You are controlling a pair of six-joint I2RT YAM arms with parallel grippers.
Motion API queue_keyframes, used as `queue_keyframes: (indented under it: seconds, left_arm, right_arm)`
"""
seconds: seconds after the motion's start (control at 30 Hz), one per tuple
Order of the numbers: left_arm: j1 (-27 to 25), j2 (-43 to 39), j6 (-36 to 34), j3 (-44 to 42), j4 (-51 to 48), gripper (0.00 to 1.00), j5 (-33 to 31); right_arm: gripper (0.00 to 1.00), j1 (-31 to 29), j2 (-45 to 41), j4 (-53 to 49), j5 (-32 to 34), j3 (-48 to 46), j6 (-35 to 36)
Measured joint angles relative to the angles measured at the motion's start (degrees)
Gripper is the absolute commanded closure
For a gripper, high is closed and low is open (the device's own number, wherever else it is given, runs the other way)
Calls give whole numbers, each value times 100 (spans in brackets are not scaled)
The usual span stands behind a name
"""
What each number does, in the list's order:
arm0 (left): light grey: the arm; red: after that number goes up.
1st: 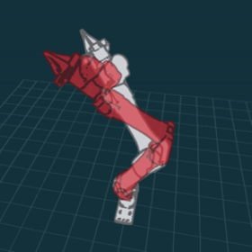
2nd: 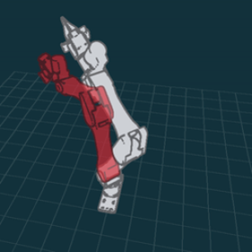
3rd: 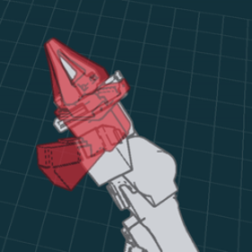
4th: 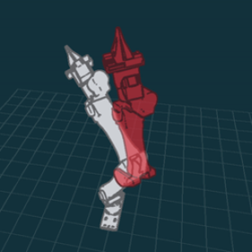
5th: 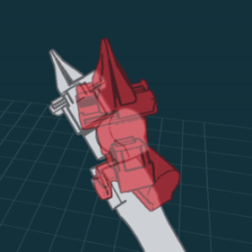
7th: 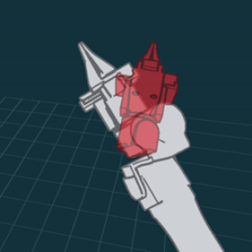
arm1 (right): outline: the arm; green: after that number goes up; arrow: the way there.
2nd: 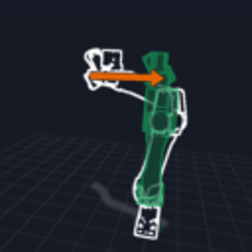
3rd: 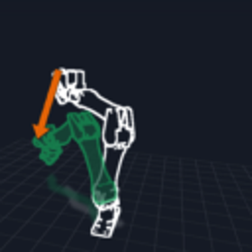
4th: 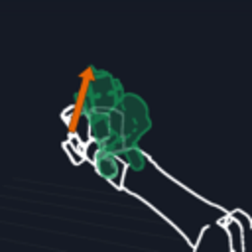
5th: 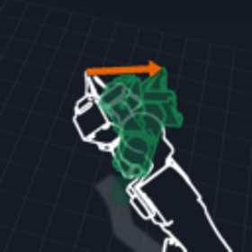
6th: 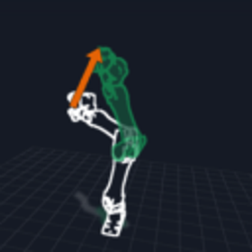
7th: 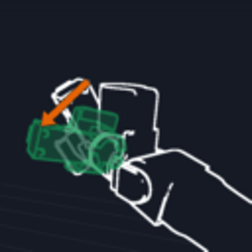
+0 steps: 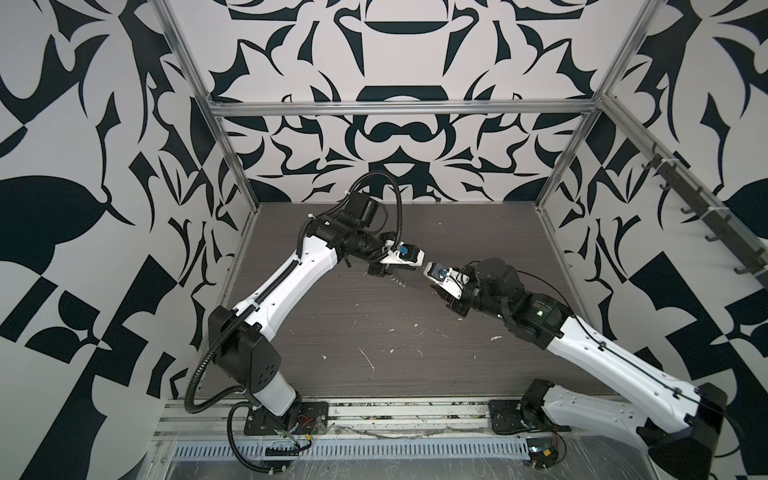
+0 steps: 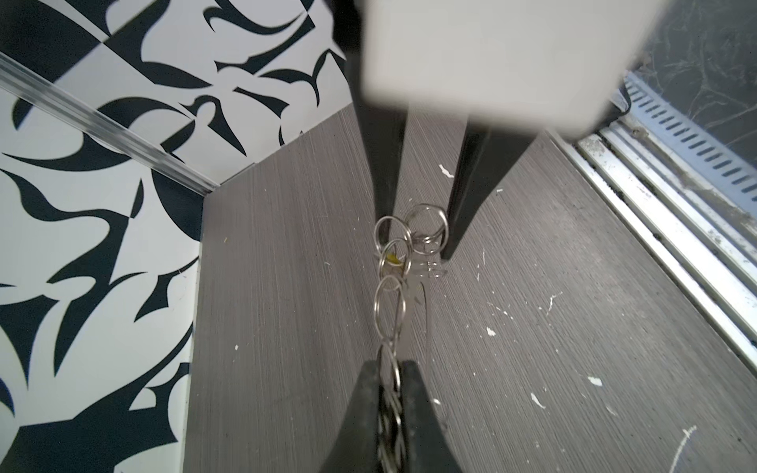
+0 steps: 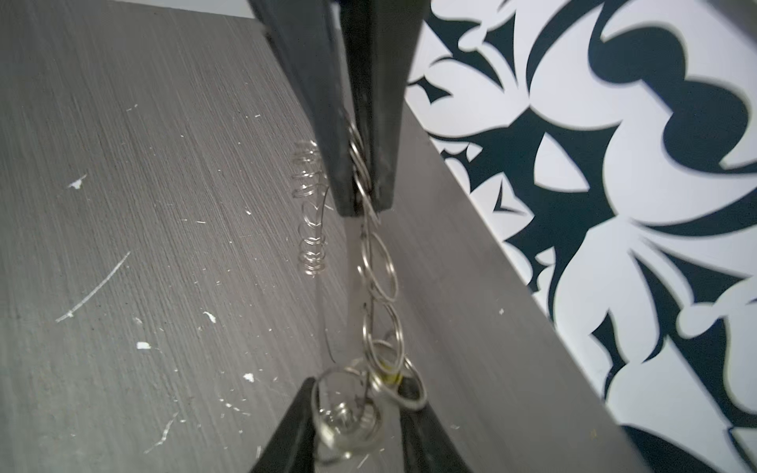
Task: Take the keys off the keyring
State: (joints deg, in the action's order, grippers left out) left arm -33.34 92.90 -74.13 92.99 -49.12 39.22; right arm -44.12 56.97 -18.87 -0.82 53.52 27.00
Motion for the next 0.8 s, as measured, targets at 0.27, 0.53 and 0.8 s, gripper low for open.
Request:
queue_keyframes:
  seconds: [0.27, 0.53, 0.8]
  left_arm:
    - [160, 17, -417, 0, -201, 100, -267]
    - [199, -391, -826, -424, -295, 100, -262]
    - [199, -726, -916, -647, -400, 100, -168]
  right_arm:
    - [60, -26, -852, -173, -50, 15, 63]
    - [59, -24, -1478, -466, -286, -55, 632]
    - [54, -24, -1110, -227, -855, -706, 988]
